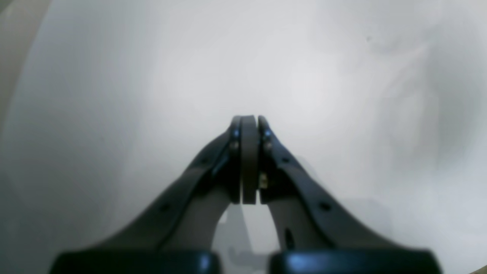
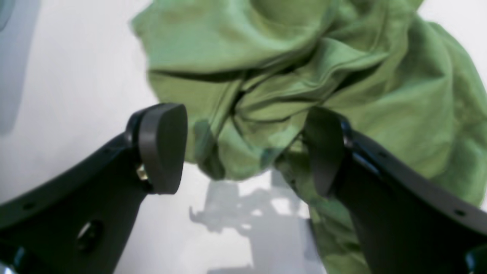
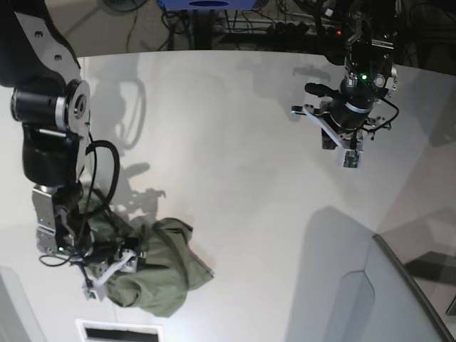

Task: Layout the t-shirt on the table in an organized manner, then fold the t-shirt properly
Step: 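Grasp the green t-shirt with the right gripper and lift it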

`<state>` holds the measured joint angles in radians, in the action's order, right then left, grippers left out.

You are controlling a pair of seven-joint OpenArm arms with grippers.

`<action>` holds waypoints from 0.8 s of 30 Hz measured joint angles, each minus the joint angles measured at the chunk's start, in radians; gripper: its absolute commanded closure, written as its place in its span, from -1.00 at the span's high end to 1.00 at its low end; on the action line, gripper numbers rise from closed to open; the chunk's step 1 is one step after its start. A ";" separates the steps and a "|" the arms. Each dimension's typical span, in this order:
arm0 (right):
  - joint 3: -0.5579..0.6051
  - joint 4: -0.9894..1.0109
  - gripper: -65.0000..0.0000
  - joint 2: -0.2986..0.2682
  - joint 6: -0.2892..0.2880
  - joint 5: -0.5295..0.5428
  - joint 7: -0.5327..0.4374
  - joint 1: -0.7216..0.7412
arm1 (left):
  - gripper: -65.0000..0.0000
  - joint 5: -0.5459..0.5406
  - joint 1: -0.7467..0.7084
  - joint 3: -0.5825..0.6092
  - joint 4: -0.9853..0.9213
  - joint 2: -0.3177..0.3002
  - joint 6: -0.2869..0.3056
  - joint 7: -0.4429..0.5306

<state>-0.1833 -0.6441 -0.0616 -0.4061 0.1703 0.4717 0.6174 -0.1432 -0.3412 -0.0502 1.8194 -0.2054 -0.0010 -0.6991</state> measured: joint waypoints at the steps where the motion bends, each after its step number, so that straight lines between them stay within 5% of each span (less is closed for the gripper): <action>1: 0.003 0.043 0.40 -0.004 -0.007 0.000 -0.019 0.012 | -1.00 0.000 -0.002 0.000 0.000 0.000 0.000 0.000; 9: 0.008 0.188 0.31 -0.018 -0.003 0.002 -0.115 0.032 | -1.00 0.000 -0.005 0.000 -0.001 0.000 0.000 -0.001; 11: 0.008 0.188 0.07 -0.016 -0.003 0.003 -0.121 0.030 | -1.00 0.000 -0.004 0.000 -0.001 0.000 0.000 -0.001; 15: 0.008 0.188 -0.93 -0.016 -0.003 0.006 -0.124 0.016 | -1.00 0.000 -0.005 0.000 -0.001 0.001 0.000 -0.001; 16: 0.008 0.188 -1.00 -0.016 -0.003 0.006 -0.124 0.013 | -1.00 0.000 -0.004 0.000 -0.001 0.001 0.000 -0.001; 24: 0.008 -0.017 -1.00 0.039 -0.004 0.001 0.046 -0.088 | -1.00 0.000 -0.006 -0.001 -0.001 0.001 0.000 -0.001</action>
<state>-0.1749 -0.6613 -0.0231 -0.4103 0.1711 0.5179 0.5293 -0.1436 -0.3470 -0.0509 1.8187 -0.2043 -0.0010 -0.6998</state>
